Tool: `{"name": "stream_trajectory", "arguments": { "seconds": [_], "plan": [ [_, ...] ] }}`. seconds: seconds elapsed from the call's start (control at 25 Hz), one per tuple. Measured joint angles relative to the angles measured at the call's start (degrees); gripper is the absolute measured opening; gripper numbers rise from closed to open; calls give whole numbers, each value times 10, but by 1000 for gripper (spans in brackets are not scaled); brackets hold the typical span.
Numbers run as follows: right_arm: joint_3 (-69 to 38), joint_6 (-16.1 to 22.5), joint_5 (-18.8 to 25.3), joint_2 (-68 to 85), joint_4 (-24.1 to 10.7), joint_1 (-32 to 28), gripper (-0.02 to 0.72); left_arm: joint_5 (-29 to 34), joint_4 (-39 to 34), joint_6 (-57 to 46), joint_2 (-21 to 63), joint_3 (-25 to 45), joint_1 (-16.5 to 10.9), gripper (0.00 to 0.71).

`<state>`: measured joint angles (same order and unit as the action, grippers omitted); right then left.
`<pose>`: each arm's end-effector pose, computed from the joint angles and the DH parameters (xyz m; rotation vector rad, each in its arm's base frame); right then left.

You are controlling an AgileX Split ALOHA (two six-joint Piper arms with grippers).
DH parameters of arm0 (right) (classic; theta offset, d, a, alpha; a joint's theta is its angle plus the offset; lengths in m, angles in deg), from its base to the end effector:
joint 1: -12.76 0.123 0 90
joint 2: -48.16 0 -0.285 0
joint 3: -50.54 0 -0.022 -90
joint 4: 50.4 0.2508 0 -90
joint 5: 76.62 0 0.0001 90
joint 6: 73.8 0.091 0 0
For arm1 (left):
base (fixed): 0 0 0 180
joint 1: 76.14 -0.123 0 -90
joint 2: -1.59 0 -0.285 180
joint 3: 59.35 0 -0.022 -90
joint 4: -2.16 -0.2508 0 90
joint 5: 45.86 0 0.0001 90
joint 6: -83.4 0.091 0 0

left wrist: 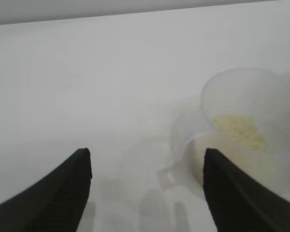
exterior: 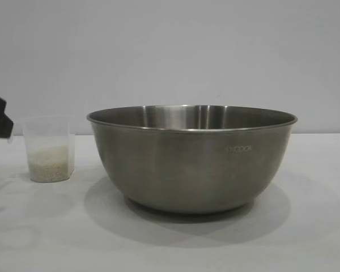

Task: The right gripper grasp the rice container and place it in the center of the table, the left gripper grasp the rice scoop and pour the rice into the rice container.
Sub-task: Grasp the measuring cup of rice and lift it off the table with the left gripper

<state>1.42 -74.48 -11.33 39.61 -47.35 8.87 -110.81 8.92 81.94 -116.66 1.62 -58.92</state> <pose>-0.0051 0.0048 0.2686 0.0558 2.1441 0.0183 0.2346 -0.0626 0.0861 0.1557 1.9910 -0.1356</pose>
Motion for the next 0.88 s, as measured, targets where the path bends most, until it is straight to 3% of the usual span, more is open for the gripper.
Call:
{"name": "stream_trajectory", "arguments": {
  "seconds": [0.6,0.68,0.88],
  "plan": [
    [0,0,0,0,0,0,325,-2,21,-14,-33,-24,0,449],
    [0,0,0,0,0,0,325,-2,27,-14,-38,-30,0,379],
    [0,0,0,0,0,0,325,-2,28,-14,-41,-49,0,391]
  ]
}}
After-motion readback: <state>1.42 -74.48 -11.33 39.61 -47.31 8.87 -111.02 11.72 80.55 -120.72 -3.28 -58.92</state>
